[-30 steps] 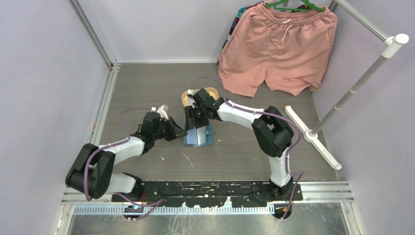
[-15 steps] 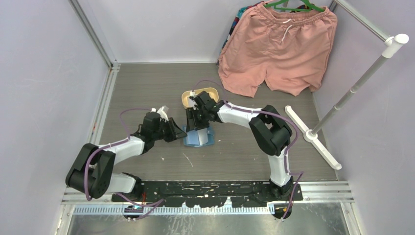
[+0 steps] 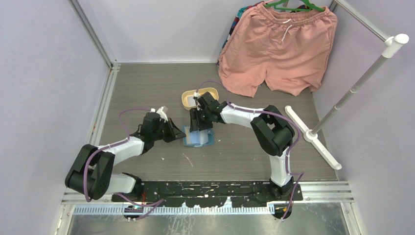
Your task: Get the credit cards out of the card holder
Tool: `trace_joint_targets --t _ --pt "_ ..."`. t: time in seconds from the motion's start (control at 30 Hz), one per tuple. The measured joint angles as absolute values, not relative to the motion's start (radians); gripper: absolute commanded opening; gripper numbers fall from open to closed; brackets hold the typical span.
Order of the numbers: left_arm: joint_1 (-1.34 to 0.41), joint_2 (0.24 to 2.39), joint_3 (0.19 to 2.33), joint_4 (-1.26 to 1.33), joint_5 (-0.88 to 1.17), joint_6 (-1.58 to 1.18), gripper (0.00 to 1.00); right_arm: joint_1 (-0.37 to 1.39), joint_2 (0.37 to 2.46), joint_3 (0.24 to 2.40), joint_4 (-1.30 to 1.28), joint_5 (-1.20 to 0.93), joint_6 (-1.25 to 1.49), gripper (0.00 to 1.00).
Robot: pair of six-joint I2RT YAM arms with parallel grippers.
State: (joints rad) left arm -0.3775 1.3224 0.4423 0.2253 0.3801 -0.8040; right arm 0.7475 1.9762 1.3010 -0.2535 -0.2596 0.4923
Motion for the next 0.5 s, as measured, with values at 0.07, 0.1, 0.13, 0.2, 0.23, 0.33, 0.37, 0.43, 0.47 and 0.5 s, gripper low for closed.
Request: trace_joint_targets --t 0.07,0.1,0.13,0.2,0.23,0.33,0.37,0.43,0.47,0.5 --pt "-0.377 1.321 0.442 0.225 0.38 -0.804 0.0 0.746 1.973 1.298 -0.271 -0.24 0.478 0.58" --pt "-0.377 1.32 0.442 0.225 0.38 -0.805 0.0 0.746 1.972 1.298 -0.285 -0.227 0.466 0.58" --pt "-0.377 1.319 0.442 0.226 0.38 -0.805 0.0 0.746 1.967 1.298 -0.296 -0.212 0.453 0.58" --pt "-0.377 1.314 0.442 0.228 0.38 -0.805 0.0 0.746 1.958 1.298 -0.322 -0.18 0.429 0.59" --pt "-0.377 1.312 0.442 0.229 0.381 -0.805 0.0 0.746 1.954 1.298 -0.339 -0.159 0.414 0.59" --pt "-0.377 1.312 0.442 0.234 0.381 -0.805 0.0 0.75 1.942 1.298 -0.381 -0.088 0.369 0.59" --pt "-0.377 1.312 0.442 0.236 0.381 -0.805 0.0 0.753 1.938 1.298 -0.4 -0.056 0.353 0.59" --pt "-0.378 1.312 0.442 0.239 0.381 -0.805 0.0 0.757 1.932 1.298 -0.432 0.004 0.324 0.59" --pt "-0.379 1.312 0.442 0.242 0.381 -0.804 0.0 0.758 1.93 1.298 -0.445 0.027 0.314 0.59" --pt "-0.379 1.312 0.442 0.245 0.381 -0.804 0.0 0.759 1.926 1.298 -0.46 0.057 0.303 0.6"
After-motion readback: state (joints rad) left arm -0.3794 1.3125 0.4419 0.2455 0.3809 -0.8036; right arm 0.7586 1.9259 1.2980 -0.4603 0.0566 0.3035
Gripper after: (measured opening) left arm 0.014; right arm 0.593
